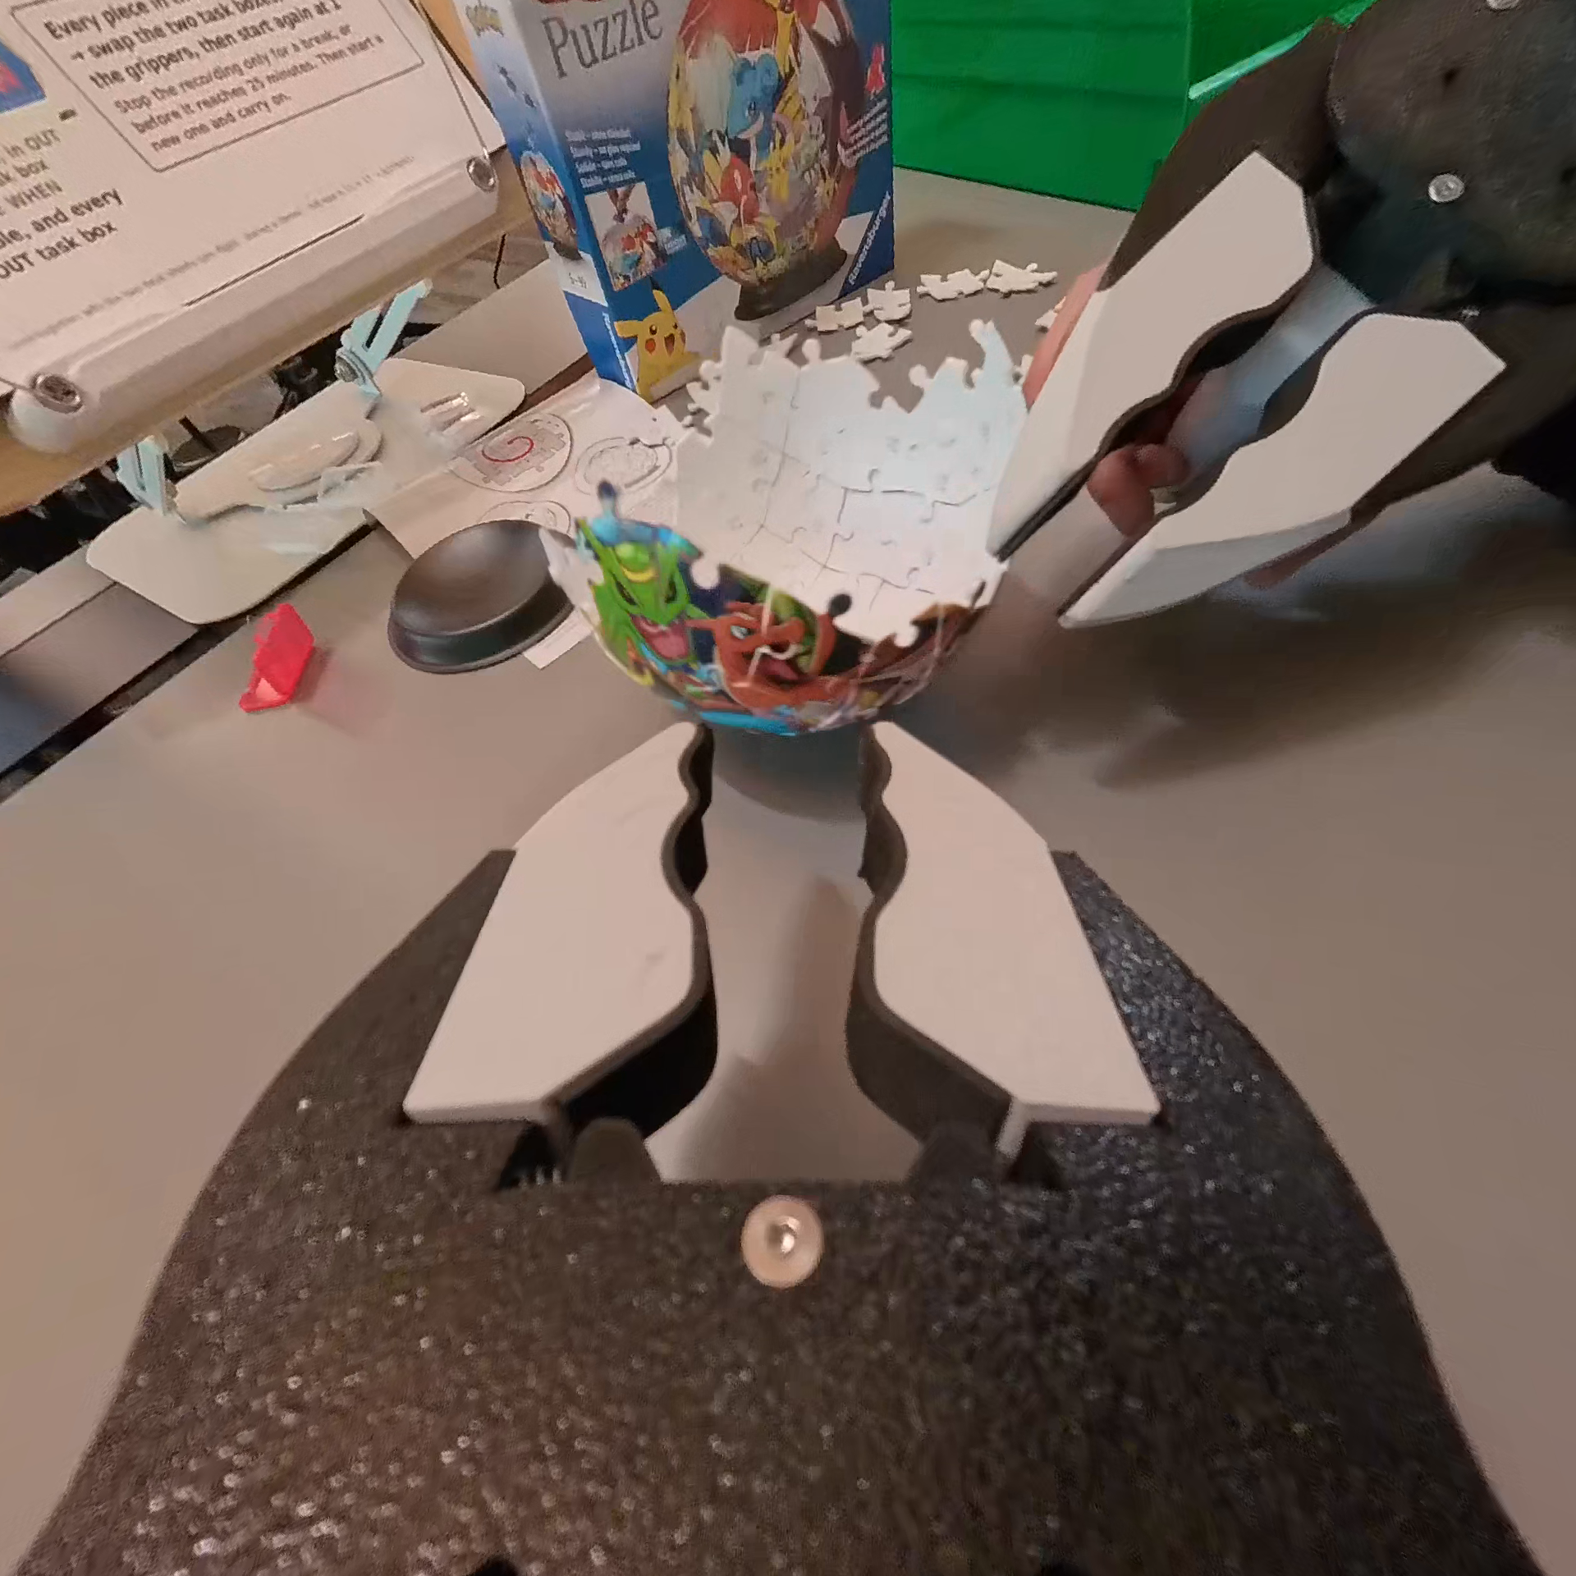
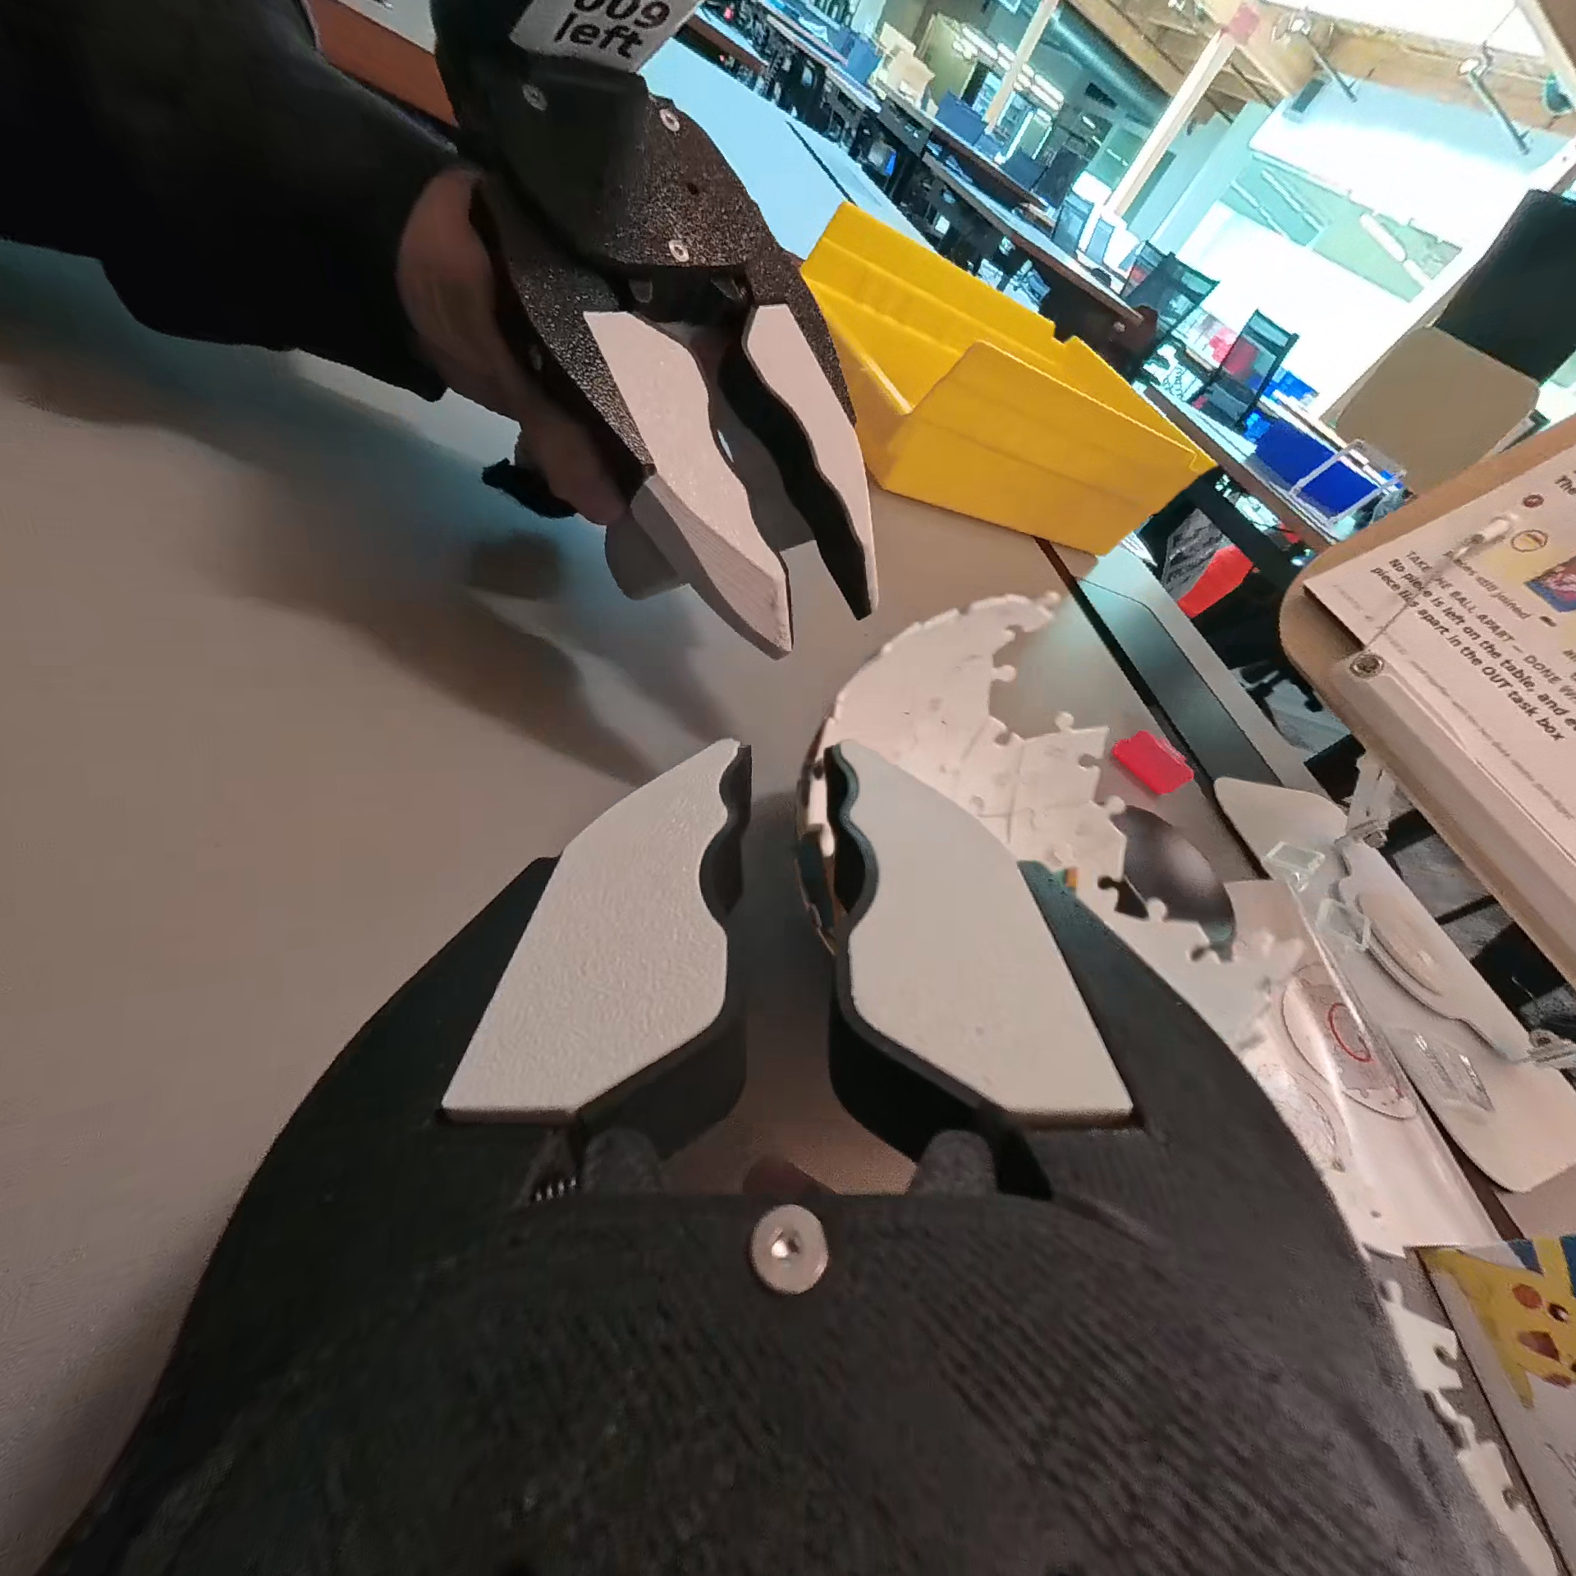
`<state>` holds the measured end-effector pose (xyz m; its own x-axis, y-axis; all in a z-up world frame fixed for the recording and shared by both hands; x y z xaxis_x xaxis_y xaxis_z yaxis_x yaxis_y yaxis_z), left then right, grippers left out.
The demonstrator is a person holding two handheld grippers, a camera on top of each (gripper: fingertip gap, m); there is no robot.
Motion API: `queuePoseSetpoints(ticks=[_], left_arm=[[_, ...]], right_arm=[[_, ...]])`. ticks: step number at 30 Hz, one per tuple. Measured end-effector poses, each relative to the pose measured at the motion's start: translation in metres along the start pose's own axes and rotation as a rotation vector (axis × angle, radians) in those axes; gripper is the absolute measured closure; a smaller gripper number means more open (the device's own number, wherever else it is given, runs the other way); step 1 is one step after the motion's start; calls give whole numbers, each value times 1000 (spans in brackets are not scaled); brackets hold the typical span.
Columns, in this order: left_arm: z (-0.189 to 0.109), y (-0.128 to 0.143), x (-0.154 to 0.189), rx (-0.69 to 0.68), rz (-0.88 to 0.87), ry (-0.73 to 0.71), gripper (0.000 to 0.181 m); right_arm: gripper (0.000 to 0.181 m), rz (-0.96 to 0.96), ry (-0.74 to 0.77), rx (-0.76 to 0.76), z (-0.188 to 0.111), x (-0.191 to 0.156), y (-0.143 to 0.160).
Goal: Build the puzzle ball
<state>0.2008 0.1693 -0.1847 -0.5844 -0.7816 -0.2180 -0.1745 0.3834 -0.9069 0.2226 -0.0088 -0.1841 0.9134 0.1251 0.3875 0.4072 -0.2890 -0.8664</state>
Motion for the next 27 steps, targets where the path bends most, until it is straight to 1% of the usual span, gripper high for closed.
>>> queuePoseSetpoints(ticks=[4,6,9,11,14,18,22,25,27], left_arm=[[1,-2,4,-26,-68,6,141],[2,-6,5,-4,-114,-3,137],[5,-14,4,38,-207,-15,136],[7,-16,0,40,-263,-63,138],[14,-15,-4,-4,-321,-118,138],[24,-19,-7,-62,-366,-126,139],[34,-20,-11,-162,-339,-183,145],[39,-18,-17,-257,-290,-214,152],[43,-17,-20,-314,-269,-205,154]], right_arm=[[165,-28,15,-20,10,-2,-4],[164,-37,22,-25,15,-3,-5],[162,-68,43,-18,22,-6,-6],[161,-81,50,-10,25,-9,-7],[161,-89,69,10,25,-12,-9],[162,-82,69,29,25,-18,-14],[161,-99,49,15,24,-30,-22],[161,-99,22,23,16,-40,-29],[162,-90,22,31,8,-42,-32]])
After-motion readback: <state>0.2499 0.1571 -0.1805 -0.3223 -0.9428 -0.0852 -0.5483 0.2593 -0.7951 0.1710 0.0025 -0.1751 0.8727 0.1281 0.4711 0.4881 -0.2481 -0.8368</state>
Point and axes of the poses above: each gripper's, where its closed fingertips meet, z out along the fingers, y out of its underside, x = y × z across the jaws, the point moved 8 cm from there along -z, back along the fingers, and after that the axes turned 9 degrees about -y, right-handed, at the moved point
